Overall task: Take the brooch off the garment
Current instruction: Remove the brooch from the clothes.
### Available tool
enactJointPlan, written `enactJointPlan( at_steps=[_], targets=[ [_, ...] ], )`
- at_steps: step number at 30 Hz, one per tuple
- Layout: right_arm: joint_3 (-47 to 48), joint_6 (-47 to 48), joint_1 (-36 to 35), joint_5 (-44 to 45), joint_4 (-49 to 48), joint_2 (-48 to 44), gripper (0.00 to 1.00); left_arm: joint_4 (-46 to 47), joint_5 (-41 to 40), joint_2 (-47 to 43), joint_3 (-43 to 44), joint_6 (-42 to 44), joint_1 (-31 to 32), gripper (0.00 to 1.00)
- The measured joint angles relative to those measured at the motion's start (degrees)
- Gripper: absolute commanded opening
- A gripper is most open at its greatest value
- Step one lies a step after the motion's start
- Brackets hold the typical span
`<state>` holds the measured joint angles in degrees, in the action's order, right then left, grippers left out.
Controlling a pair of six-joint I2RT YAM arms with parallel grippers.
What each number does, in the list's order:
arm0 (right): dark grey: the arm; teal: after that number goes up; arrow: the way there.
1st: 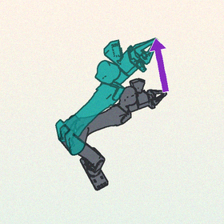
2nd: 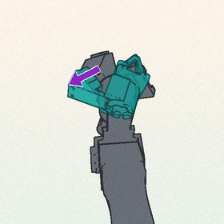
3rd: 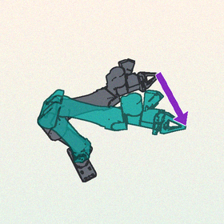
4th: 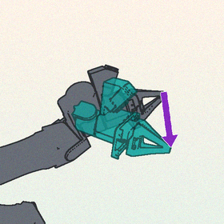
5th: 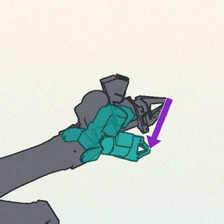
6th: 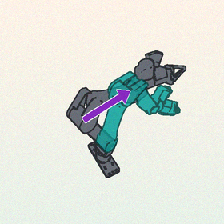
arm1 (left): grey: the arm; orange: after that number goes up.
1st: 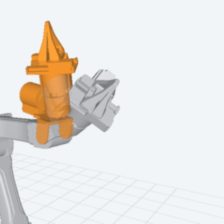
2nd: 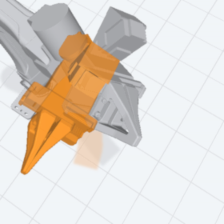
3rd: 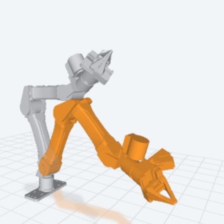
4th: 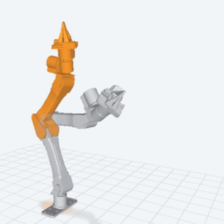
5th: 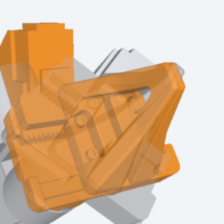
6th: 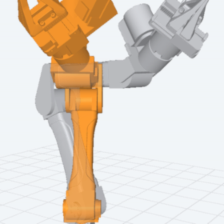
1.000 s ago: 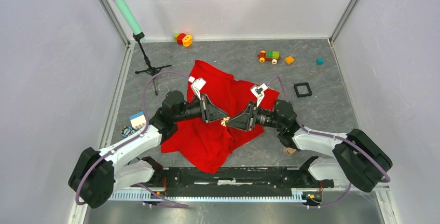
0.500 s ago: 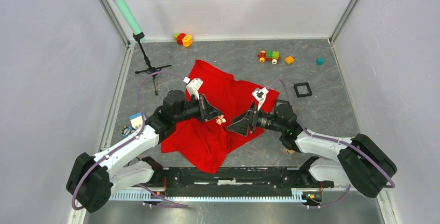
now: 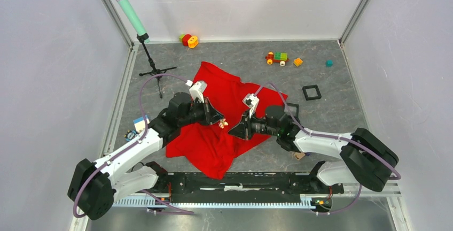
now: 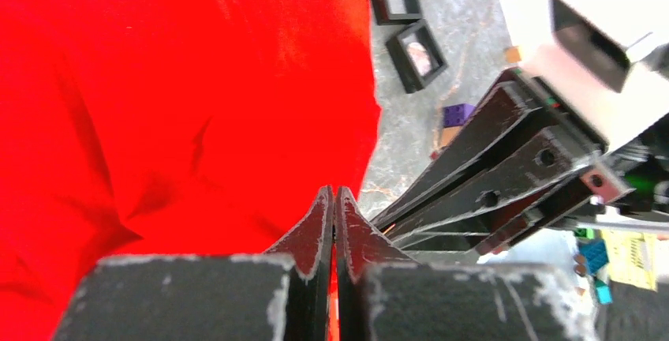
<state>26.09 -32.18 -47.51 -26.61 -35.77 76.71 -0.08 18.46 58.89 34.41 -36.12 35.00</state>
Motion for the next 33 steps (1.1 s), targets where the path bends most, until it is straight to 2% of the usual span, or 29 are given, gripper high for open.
enactJointPlan(
  at_steps=[4, 6, 8, 11, 13, 14, 17, 20, 24, 29, 33],
  targets=[
    [2.34, 2.08, 1.40, 4.70, 7.23, -2.69, 0.02, -3.85, -3.06, 0.11, 0.61, 1.60, 0.00, 0.02],
    [2.71, 2.54, 2.73, 7.45, 9.92, -5.20, 0.04, -5.46, -4.50, 0.33, 0.63, 2.12, 0.00, 0.02],
    [2.71, 2.73, 3.80, 10.47, 12.22, -7.82, 0.10, -7.17, -5.53, 0.42, 0.63, 2.45, 0.00, 0.02],
    [2.71, 3.08, 4.63, 13.75, 14.23, -10.21, 0.30, -8.79, -6.40, 0.44, 0.63, 2.60, -0.07, 0.02],
    [2.67, 3.37, 4.66, 13.97, 14.67, -10.32, 0.54, -9.44, -6.23, 0.44, 0.63, 2.60, -0.42, 0.02],
    [2.58, 3.48, 4.66, 13.94, 14.99, -10.25, 0.62, -9.81, -5.86, 0.44, 0.63, 2.58, -0.76, 0.02],
    [1.60, 4.07, 4.66, 13.18, 15.76, -10.21, 0.75, -10.21, -4.02, 0.37, 0.63, 2.38, -2.43, 0.02],
    [-0.11, 4.15, 4.66, 11.82, 15.63, -10.34, 0.77, -8.92, -0.83, -0.66, 0.15, 1.22, -4.22, 0.02],
    [-3.28, 2.82, 4.66, 7.15, 12.15, -11.19, 0.75, -3.39, 4.59, -3.19, -1.86, -2.16, -5.38, 0.02],
    [-4.63, -2.19, 4.66, -0.70, 2.47, -11.17, 0.73, 5.75, 10.01, -4.46, -4.59, -7.48, -5.42, 0.02],
    [-4.92, -5.73, 4.66, -3.61, -4.79, -11.17, 0.67, 13.49, 13.33, -4.66, -6.56, -12.20, -5.42, 0.02]
  ],
)
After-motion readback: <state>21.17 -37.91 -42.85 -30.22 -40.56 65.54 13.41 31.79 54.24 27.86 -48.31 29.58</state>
